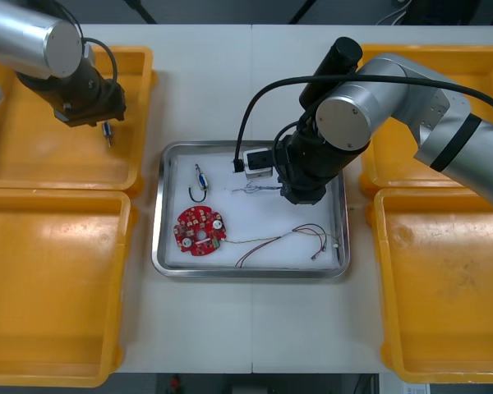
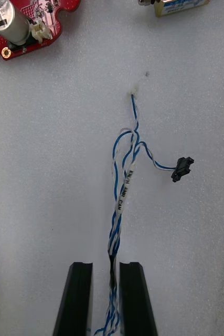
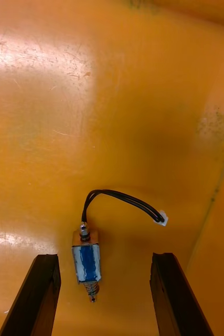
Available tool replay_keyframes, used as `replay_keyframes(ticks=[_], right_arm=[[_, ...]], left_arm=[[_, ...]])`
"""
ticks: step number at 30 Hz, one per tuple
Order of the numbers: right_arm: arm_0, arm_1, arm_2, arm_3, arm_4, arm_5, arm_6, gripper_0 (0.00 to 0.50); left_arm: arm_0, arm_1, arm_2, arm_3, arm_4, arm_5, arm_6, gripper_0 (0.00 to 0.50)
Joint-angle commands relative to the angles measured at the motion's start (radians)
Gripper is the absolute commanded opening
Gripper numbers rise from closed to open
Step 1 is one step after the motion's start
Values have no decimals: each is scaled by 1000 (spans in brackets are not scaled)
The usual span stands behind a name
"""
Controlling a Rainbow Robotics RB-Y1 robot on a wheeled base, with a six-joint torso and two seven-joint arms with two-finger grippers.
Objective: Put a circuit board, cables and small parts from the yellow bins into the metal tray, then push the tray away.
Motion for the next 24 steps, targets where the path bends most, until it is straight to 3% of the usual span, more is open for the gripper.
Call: replay_keyframes(ticks=[1,3,7,17,23,24], right_arm=[[-45,10,7,-7,-12,10,7,436],[-46,2,-1,-7,-14,21,1,500],[-45,-9,-36,-18,-8,59,1,500],[-45,-41,-230,-141,55,292,-21,500],[-43,-66,-349,-202,46,403,-145,500],[-42,-69,-358,-210,46,410,-160,500]], left_arm=[[18,-14,-21,0,-12,-34,23,500],[22,-14,-23,0,-13,-47,26,500],[24,-16,-43,4,-13,-56,32,500],[27,-43,-55,72,-15,-120,37,500],[25,-45,-75,73,-13,-122,40,500],[27,-46,-75,73,-12,-120,40,479]])
